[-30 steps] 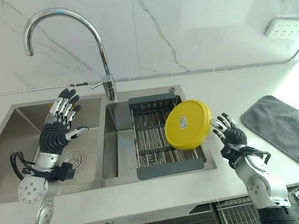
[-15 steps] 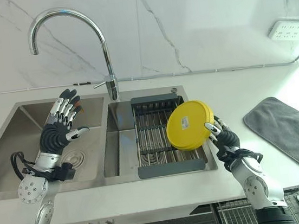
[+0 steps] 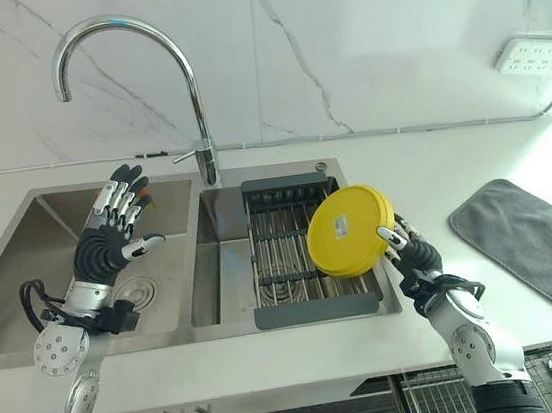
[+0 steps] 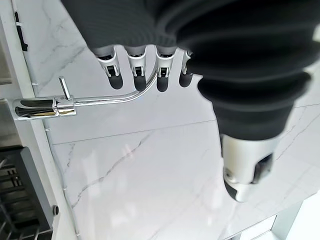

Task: Place the dishes in the dishwasher.

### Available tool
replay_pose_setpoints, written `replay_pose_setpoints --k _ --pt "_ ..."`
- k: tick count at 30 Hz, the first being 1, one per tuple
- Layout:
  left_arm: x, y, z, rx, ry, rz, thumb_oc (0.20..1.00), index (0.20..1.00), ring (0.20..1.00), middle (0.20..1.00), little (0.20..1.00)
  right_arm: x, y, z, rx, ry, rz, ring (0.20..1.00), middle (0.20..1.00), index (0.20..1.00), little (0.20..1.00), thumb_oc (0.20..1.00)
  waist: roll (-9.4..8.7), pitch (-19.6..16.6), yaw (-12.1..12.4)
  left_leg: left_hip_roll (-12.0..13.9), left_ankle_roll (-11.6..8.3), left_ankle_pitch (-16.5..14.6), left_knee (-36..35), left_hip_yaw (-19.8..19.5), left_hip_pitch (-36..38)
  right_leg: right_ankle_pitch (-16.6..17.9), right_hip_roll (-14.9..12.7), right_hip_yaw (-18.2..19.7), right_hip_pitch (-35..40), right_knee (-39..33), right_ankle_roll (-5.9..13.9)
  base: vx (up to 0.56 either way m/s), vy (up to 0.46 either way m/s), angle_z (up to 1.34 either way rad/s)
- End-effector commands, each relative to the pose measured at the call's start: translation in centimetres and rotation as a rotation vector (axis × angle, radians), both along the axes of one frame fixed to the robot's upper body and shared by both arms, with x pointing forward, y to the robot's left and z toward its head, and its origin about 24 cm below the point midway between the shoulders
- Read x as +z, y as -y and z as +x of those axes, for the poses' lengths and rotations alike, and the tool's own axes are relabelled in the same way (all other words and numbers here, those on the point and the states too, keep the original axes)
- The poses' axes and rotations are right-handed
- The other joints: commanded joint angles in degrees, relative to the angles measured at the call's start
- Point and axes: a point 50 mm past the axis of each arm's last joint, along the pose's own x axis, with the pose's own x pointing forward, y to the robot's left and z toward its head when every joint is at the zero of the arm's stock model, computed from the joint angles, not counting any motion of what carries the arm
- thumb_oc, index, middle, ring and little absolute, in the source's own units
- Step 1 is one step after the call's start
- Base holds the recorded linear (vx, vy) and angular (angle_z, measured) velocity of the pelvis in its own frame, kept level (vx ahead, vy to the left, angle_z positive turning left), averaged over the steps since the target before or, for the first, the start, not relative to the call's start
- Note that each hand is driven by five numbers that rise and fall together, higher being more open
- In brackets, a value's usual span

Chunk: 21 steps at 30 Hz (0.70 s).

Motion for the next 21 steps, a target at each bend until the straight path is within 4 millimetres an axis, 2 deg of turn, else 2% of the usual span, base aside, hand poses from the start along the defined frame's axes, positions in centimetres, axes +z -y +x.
replay_pose_setpoints --k 1,11,21 --pt "1.4 0.2 0.9 -0.016 0.081 0.017 1.0 1.0 1.0 1.0 1.0 1.9 -0.6 2.2 0.041 0.102 0.065 1.0 1.0 1.0 1.0 1.0 0.27 -1.7 2.4 2.2 -1.31 -7.1 0.1 0.2 3.6 -3.0 -0.6 -4.2 0.5 0.1 3.04 0.0 0.0 0.0" --pt "1.2 0.4 1.1 -0.02 0.069 0.026 1.0 1.0 1.0 1.0 1.0 1.6 -0.6 2.9 0.037 0.079 0.109 1.0 1.0 1.0 1.0 1.0 0.39 -1.9 3.4 2.2 -1.38 -7.1 0.1 -0.2 3.5 -3.3 -0.7 -4.9 0.7 0.1 2.87 0.0 0.0 0.0" --pt "1.3 0.4 1.1 -0.02 0.069 0.032 1.0 1.0 1.0 1.0 1.0 1.5 -0.3 3.5 0.032 0.055 0.082 1.0 1.0 1.0 1.0 1.0 0.76 -2.1 4.1 2.1 -1.54 -7.0 0.1 -0.7 3.6 -3.7 -0.6 -5.4 1.2 0.1 2.6 0.02 -0.006 0.06"
